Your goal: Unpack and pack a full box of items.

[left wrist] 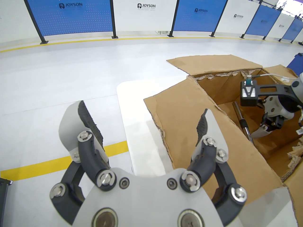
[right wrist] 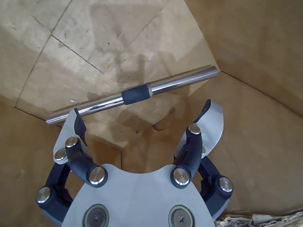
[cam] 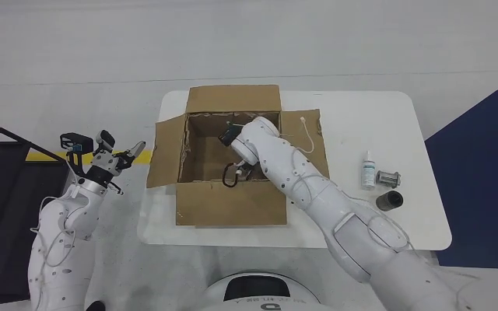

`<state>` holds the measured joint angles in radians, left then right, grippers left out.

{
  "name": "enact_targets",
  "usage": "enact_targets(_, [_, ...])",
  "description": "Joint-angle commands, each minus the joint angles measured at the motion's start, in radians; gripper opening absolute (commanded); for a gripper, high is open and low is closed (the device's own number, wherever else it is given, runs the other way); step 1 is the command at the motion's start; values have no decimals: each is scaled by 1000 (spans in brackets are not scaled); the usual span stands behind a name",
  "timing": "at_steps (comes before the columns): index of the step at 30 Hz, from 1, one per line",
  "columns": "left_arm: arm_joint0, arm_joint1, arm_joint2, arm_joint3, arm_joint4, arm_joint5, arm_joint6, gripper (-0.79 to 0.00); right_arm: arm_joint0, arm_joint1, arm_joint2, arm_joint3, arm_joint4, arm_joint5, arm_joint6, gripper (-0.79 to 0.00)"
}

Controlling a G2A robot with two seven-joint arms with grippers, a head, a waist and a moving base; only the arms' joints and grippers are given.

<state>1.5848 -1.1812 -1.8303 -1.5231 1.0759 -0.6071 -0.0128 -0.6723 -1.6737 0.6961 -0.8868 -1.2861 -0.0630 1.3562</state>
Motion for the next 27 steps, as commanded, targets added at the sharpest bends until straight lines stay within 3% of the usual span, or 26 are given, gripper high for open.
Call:
enact_targets(1, [0, 0, 0, 0, 0, 0, 0, 0, 10, -8, 3, 17, 32, -13, -9, -123])
enact_targets(11, [0, 0, 0, 0, 0, 0, 0, 0, 54, -28, 38, 113, 143, -12, -30, -299])
enact_targets(14, [0, 0, 0, 0, 0, 0, 0, 0, 56, -28, 46, 111, 149, -18, -43, -265])
enact_targets(19, [0, 0, 0, 0, 0, 0, 0, 0, 43, -22, 70, 95, 148, 53, -42, -314])
enact_targets(22, [0, 0, 0, 0, 0, 0, 0, 0, 41, -22, 88, 103, 164, 107, -44, -403])
enact_targets(26, [0, 0, 0, 0, 0, 0, 0, 0, 39, -27, 94, 119, 152, 211, -58, -360])
enact_targets(27, [0, 0, 0, 0, 0, 0, 0, 0, 36, -27, 97, 119, 155, 227, -65, -311])
